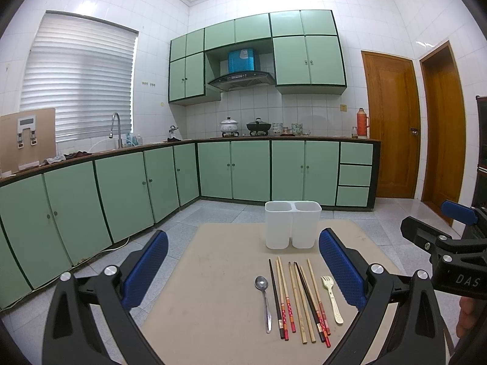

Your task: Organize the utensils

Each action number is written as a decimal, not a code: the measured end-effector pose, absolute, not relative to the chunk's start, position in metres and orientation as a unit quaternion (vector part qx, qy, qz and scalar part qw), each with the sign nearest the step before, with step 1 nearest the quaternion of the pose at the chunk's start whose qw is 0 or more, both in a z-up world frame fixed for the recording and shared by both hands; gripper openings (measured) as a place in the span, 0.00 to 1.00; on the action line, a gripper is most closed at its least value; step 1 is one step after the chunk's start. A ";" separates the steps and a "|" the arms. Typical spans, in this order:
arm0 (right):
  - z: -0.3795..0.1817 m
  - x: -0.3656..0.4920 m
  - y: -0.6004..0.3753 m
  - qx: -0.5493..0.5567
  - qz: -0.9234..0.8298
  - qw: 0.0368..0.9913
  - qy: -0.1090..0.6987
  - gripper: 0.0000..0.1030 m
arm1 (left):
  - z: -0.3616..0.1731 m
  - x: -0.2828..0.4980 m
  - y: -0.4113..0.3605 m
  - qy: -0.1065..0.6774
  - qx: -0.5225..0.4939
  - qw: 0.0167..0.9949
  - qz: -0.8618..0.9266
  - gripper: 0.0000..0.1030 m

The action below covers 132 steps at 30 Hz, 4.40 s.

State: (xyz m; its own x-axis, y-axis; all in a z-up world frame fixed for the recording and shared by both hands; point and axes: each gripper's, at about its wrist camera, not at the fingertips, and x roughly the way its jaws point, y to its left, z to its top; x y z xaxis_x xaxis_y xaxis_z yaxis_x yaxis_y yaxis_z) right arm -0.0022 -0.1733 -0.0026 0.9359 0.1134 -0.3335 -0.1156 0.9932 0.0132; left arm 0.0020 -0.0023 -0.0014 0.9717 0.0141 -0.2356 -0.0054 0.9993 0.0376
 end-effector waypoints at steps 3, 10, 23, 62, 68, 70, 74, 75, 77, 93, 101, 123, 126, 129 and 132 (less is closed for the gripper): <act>-0.003 -0.002 -0.173 -0.004 0.058 0.984 0.170 0.95 | -0.002 0.002 -0.002 0.119 0.018 0.993 0.005 0.94; -0.002 -0.003 -0.173 -0.003 0.058 0.984 0.170 0.95 | -0.002 0.003 -0.001 0.121 0.018 0.993 0.005 0.94; -0.002 -0.003 -0.172 -0.003 0.056 0.984 0.171 0.95 | -0.004 0.005 0.005 0.122 0.018 0.992 0.005 0.94; -0.053 0.055 -0.178 -0.032 0.010 0.965 0.260 0.95 | -0.035 0.052 0.024 0.187 0.032 0.982 0.026 0.94; -0.083 0.098 -0.182 -0.033 0.003 0.946 0.322 0.95 | -0.062 0.098 0.030 0.250 0.040 0.967 0.028 0.94; -0.093 0.114 -0.180 -0.031 0.004 0.940 0.339 0.95 | -0.073 0.115 0.029 0.270 0.042 0.962 0.026 0.94; -0.112 0.148 -0.175 -0.022 0.012 0.924 0.381 0.95 | -0.094 0.147 0.025 0.312 0.047 0.949 0.020 0.94; -0.115 0.154 -0.173 -0.020 0.016 0.921 0.389 0.95 | -0.100 0.156 0.024 0.325 0.049 0.944 0.019 0.94; -0.124 0.169 -0.168 -0.029 0.019 0.912 0.409 0.93 | -0.108 0.170 0.024 0.338 0.050 0.939 0.019 0.94; -0.181 0.234 -0.166 0.012 0.043 0.838 0.544 0.54 | -0.153 0.232 0.024 0.409 0.065 0.910 0.014 0.94; -0.188 0.247 -0.157 0.005 0.040 0.829 0.557 0.30 | -0.161 0.246 0.019 0.422 0.058 0.905 0.004 0.94; -0.186 0.253 -0.167 0.015 0.054 0.837 0.545 0.22 | -0.191 0.285 0.008 0.481 0.018 0.876 -0.015 0.81; -0.186 0.250 -0.166 0.015 0.054 0.837 0.544 0.22 | -0.191 0.284 0.008 0.480 0.013 0.877 -0.020 0.76; -0.186 0.250 -0.165 0.013 0.054 0.837 0.544 0.22 | -0.190 0.282 0.011 0.480 0.007 0.877 -0.026 0.67; -0.185 0.250 -0.164 0.013 0.053 0.837 0.545 0.22 | -0.189 0.281 0.006 0.477 0.008 0.878 -0.037 0.56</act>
State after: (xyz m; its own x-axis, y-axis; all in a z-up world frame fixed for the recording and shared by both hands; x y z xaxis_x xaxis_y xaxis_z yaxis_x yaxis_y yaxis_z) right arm 0.2500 -0.1638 -0.1852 0.4007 0.1035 -0.9104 -0.0752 0.9940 0.0799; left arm 0.2812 0.0062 -0.1887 0.5412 -0.0578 -0.8389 0.0738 0.9971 -0.0211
